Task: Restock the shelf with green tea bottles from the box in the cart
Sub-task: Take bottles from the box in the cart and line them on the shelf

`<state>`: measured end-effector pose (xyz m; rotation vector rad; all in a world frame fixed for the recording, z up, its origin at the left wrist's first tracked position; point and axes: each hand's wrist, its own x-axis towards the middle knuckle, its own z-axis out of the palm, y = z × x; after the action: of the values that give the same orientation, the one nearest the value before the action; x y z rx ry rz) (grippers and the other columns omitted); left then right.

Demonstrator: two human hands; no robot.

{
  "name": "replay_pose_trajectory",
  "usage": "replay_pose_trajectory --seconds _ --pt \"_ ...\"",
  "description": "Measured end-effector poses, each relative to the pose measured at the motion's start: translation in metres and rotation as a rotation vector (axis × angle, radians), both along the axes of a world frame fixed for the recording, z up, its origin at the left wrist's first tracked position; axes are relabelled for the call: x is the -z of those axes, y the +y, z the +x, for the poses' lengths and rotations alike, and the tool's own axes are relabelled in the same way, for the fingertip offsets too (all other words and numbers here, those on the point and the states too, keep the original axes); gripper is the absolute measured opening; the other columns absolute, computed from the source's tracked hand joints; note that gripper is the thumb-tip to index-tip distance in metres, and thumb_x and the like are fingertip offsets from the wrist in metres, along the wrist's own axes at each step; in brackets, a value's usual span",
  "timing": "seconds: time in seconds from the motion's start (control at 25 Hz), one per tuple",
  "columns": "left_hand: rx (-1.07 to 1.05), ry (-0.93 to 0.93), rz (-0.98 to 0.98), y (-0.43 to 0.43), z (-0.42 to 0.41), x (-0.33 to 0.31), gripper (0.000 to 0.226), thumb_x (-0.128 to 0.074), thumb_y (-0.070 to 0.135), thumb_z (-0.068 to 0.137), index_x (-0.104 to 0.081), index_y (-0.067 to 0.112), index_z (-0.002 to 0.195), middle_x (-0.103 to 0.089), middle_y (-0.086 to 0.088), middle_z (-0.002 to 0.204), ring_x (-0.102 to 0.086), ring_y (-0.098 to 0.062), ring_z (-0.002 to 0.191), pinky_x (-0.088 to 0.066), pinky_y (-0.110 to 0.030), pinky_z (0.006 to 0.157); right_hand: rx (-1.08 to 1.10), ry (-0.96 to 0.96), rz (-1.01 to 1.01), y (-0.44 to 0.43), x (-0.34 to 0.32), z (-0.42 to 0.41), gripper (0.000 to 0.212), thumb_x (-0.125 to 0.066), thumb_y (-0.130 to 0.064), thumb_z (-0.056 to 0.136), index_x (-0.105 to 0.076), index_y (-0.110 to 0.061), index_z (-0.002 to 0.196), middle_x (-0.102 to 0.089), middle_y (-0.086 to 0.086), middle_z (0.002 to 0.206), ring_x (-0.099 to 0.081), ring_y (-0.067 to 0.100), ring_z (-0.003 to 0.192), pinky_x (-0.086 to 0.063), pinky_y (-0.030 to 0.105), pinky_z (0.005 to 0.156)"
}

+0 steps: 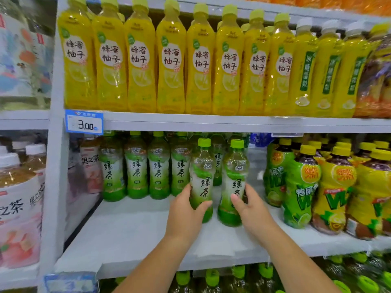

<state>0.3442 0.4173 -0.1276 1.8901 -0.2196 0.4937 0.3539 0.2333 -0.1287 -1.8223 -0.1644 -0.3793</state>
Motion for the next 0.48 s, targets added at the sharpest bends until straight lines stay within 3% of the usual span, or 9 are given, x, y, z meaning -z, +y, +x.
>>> replay_pose_trajectory --seconds 0.12,0.24,0.36,0.48 --pt "-0.100 0.021 0.131 -0.006 0.013 -0.006 0.047 -0.077 0.033 0.086 -0.061 0.020 0.128 -0.053 0.000 0.118 -0.055 -0.017 0.107 -0.047 -0.038 0.104 -0.044 0.034 -0.006 -0.004 0.001 0.008 0.036 -0.062 -0.030 0.096 -0.050 -0.043 0.127 -0.063 -0.024 0.117 -0.058 -0.005 0.106 -0.049 0.020 0.082" --pt "-0.127 0.045 0.190 -0.013 0.027 -0.015 0.042 -0.077 0.033 0.085 -0.065 0.018 0.123 -0.061 -0.004 0.117 -0.057 -0.019 0.107 -0.047 -0.039 0.102 -0.104 0.056 -0.016 -0.009 0.007 0.020 0.038 -0.067 -0.022 0.093 -0.050 -0.045 0.118 -0.063 -0.025 0.116 -0.060 -0.006 0.106 -0.050 0.019 0.083" --pt "-0.194 0.029 0.225 -0.021 0.042 -0.017 0.041 -0.077 0.034 0.084 -0.066 0.016 0.120 -0.067 -0.002 0.116 -0.061 -0.021 0.110 -0.050 -0.039 0.097 -0.099 0.048 0.076 -0.011 0.011 0.044 0.040 -0.067 -0.011 0.092 -0.050 -0.035 0.119 -0.065 -0.014 0.120 -0.062 0.004 0.111 -0.052 0.033 0.094" --pt "-0.279 0.048 0.271 -0.028 0.058 -0.017 0.042 -0.077 0.039 0.084 -0.062 0.013 0.113 -0.068 -0.003 0.112 -0.063 -0.023 0.107 -0.054 -0.039 0.091 -0.023 0.018 0.081 -0.014 0.009 0.073 0.038 -0.068 -0.010 0.092 -0.053 -0.033 0.118 -0.067 -0.013 0.114 -0.064 0.002 0.106 -0.054 0.032 0.091"
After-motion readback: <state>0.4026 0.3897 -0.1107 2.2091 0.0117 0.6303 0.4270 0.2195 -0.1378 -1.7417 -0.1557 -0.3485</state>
